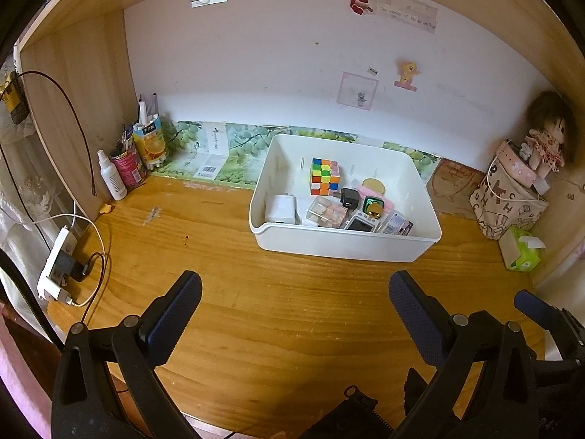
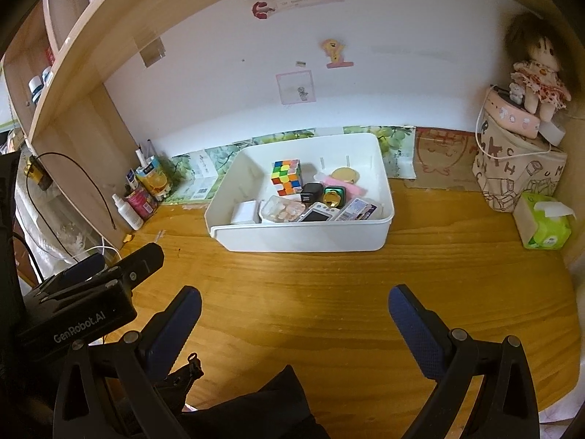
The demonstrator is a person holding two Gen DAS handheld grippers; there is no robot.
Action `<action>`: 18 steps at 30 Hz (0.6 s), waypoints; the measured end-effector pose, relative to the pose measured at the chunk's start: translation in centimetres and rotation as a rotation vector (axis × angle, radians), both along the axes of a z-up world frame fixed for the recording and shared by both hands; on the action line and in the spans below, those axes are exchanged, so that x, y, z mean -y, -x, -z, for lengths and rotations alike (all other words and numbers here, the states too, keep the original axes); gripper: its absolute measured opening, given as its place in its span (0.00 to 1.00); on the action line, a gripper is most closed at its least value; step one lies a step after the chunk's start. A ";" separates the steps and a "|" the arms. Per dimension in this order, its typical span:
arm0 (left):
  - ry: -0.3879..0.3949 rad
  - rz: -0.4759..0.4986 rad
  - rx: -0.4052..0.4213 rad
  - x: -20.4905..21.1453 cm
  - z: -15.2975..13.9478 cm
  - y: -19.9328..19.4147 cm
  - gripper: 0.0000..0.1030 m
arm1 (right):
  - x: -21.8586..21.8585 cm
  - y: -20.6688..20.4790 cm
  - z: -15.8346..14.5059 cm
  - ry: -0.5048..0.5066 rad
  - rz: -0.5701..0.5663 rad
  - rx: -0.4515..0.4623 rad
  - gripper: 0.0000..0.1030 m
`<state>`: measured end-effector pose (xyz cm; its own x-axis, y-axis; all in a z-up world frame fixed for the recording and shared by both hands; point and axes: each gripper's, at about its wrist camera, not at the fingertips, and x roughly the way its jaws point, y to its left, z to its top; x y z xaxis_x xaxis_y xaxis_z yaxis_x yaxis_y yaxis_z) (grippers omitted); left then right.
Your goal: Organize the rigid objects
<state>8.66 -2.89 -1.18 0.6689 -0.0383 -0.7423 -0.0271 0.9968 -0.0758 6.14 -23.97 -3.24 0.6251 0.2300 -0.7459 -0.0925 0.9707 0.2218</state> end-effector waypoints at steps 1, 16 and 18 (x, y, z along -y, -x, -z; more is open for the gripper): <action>0.000 -0.001 0.002 -0.1 0.0 0.1 0.99 | -0.2 0.0 0.0 0.001 -0.006 -0.002 0.99; -0.006 0.013 0.035 0.3 -0.5 -0.1 0.99 | 0.1 -0.3 0.2 0.002 0.011 -0.003 0.99; -0.008 0.016 0.037 0.4 -0.5 -0.2 0.99 | 0.2 -0.4 0.1 0.002 0.017 -0.003 0.99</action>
